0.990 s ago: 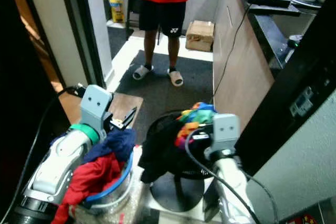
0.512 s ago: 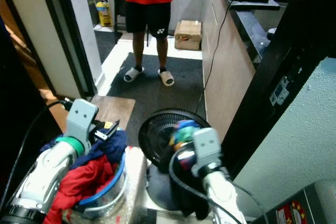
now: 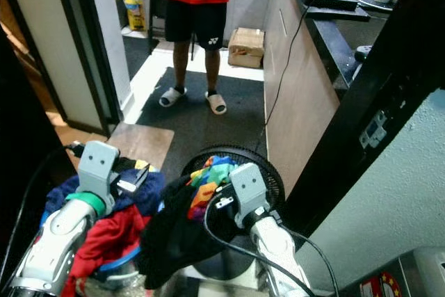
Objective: Clothes washing
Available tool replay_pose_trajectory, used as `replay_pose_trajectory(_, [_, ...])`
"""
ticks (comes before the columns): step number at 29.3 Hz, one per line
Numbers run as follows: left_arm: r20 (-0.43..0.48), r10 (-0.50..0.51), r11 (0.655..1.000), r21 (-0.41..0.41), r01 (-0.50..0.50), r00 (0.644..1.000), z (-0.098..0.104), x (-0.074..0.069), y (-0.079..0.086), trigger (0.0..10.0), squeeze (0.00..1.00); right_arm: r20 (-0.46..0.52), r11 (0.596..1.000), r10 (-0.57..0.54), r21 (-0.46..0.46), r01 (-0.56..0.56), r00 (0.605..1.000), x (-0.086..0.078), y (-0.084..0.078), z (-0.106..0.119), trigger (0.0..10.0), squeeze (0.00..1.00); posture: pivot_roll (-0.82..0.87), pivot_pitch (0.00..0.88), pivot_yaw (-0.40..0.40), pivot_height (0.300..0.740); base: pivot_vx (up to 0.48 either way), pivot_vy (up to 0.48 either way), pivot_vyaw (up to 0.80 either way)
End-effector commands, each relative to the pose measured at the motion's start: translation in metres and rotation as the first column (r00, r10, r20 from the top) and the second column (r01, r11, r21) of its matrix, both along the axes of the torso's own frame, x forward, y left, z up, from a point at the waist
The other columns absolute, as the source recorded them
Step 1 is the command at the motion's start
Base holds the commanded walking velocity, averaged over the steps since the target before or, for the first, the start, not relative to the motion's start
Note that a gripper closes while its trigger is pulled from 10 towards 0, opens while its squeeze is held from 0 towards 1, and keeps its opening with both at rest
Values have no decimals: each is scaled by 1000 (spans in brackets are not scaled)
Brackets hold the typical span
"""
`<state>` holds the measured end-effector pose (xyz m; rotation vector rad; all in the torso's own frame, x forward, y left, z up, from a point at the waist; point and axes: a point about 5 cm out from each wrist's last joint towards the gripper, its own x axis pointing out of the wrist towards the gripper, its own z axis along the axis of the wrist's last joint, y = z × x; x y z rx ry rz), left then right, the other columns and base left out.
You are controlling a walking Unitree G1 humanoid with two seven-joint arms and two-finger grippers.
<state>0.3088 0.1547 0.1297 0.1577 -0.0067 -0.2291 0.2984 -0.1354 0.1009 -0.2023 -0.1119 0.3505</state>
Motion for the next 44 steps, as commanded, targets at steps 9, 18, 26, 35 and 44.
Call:
replay_pose_trajectory(9, [0,6,999,-45,-6,1000,0,2,-5,10000,0,-7,998,-54,17,54,999,0,-7,-3,10000,0,83,0,-11,740,0,0,0])
replay_pose_trajectory(18, [11,10,997,-73,-9,1000,7,5,-7,10000,0,10,997,-73,23,73,997,2,-8,0,10000,0,77,0,-6,740,0,0,0])
replay_pose_trajectory(26, [38,5,995,-95,-2,999,18,8,-10,10000,0,25,996,-84,31,83,996,5,-7,3,10000,0,76,0,-2,740,0,0,0])
replay_pose_trajectory(35, [38,3,995,-101,1,999,18,8,-13,10000,0,23,997,-75,26,74,997,4,-3,2,10000,0,84,0,-2,740,0,0,0])
replay_pose_trajectory(44, [35,-8,995,-103,11,999,18,6,-14,10000,0,22,997,-75,26,74,997,4,-3,1,10000,0,84,0,-1,740,-348,0,0])
